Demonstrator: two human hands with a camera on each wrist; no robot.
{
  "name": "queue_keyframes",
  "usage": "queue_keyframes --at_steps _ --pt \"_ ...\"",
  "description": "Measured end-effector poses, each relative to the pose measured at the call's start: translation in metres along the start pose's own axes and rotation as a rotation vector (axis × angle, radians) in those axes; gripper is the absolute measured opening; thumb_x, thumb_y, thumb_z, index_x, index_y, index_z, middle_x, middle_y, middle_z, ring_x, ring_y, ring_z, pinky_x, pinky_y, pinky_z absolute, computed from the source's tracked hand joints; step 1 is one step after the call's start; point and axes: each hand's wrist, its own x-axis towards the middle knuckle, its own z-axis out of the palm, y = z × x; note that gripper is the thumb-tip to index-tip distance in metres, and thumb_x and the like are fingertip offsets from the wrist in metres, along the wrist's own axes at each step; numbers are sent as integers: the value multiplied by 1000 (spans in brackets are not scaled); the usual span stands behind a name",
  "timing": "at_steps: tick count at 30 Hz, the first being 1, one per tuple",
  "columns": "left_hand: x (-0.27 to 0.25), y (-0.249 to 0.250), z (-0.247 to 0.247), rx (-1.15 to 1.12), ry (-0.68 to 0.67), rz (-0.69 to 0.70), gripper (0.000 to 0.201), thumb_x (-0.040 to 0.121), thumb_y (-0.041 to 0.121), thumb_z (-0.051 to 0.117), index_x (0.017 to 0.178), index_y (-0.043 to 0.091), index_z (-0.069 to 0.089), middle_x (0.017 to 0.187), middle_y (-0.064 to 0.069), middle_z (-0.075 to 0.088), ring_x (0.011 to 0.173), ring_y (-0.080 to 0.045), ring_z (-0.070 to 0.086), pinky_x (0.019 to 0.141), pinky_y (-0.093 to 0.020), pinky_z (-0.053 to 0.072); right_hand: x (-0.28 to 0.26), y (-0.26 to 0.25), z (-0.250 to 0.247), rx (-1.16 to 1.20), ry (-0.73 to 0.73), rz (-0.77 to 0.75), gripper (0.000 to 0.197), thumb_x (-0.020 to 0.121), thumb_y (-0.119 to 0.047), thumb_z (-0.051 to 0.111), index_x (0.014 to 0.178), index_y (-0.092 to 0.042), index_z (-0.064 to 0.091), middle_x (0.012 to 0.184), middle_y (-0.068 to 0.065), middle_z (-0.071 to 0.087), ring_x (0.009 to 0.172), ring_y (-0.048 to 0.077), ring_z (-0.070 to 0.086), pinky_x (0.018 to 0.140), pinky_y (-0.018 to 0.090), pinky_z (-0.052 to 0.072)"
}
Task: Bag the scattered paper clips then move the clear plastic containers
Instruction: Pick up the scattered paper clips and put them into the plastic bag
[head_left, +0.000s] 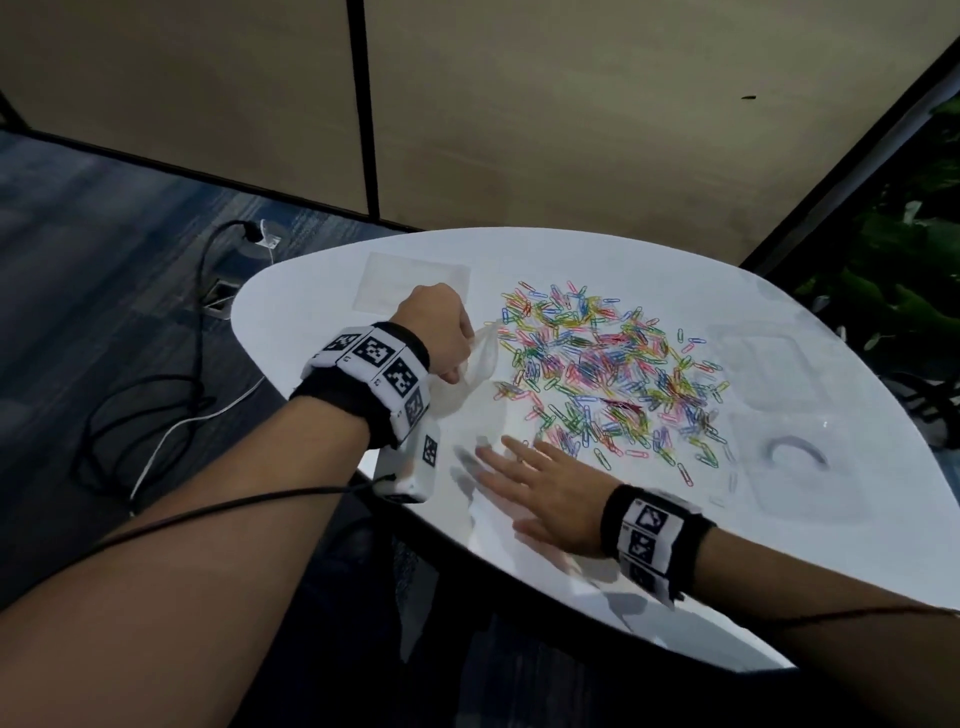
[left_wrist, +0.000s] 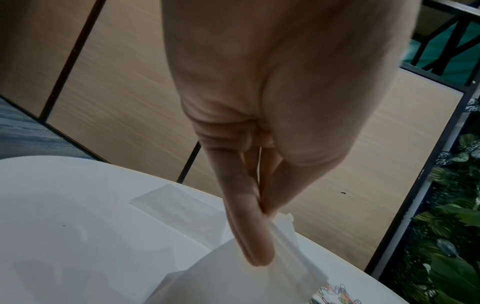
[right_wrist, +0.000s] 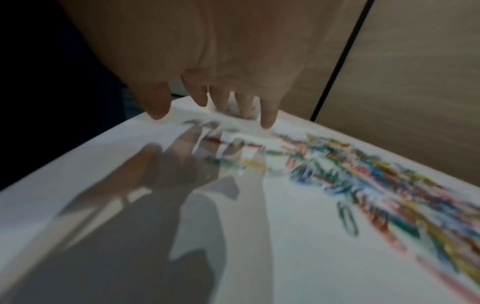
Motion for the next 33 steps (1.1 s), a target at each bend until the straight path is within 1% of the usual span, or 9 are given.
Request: queue_keyframes --at_steps 7,10,13,17,21,25,28,31,33 --pt "0 6 5 5 3 -7 24 92 -3 54 102 5 74 86 -16 76 69 -30 77 78 -41 64 -11 21 30 -72 -16 220 64 99 -46 13 156 -18 2 163 6 -7 150 35 -1 119 58 9" --pt "2 5 6 21 -12 -10 24 92 -2 54 102 6 74 84 -17 77 69 -30 77 79 -41 64 -9 39 26 -47 -17 387 64 96 -43 7 155 -19 11 164 7 2 148 41 13 113 60 22" --pt "3 5 7 39 -17 -13 26 90 -4 53 100 7 74 84 -18 77 71 -30 77 80 -41 64 -1 54 30 7 -99 444 58 101 -29 29 154 -20 8 163 9 6 142 45 23 103 56 41" --pt "4 8 9 54 -24 -12 25 91 -4 54 99 9 73 84 -18 77 72 -30 77 80 -41 64 10 57 18 75 16 408 35 95 -9 46 130 -8 50 129 15 52 106 35 54 78 38 47" --pt "5 15 13 69 -42 7 25 92 -3 54 105 6 73 83 -18 77 72 -31 77 80 -42 64 12 73 -2 242 8 586 24 89 -1 52 100 -12 71 102 9 67 90 26 64 79 34 55" --pt "4 21 22 91 -82 40 25 94 -1 53 108 4 74 80 -19 77 72 -32 78 78 -42 64 -2 98 -23 636 173 879 11 83 -12 72 91 -15 79 88 2 76 76 12 67 75 21 57" --pt "5 25 28 97 -114 52 26 95 0 51 108 5 72 79 -19 77 72 -31 78 77 -41 65 -13 104 -50 1210 383 1009 10 78 -5 78 87 -5 77 86 12 76 76 21 73 65 19 59" --pt "8 29 33 92 -124 68 23 96 1 52 105 5 73 74 -15 75 67 -28 76 75 -40 65 -13 98 -79 1742 583 905 17 76 7 74 93 8 71 98 28 71 85 34 70 82 35 60" --pt "10 31 36 79 -112 82 22 96 1 52 104 5 73 72 -14 75 65 -27 76 74 -39 65 -8 89 -94 1922 624 801 20 78 10 72 98 10 69 96 26 71 82 31 71 81 31 60"
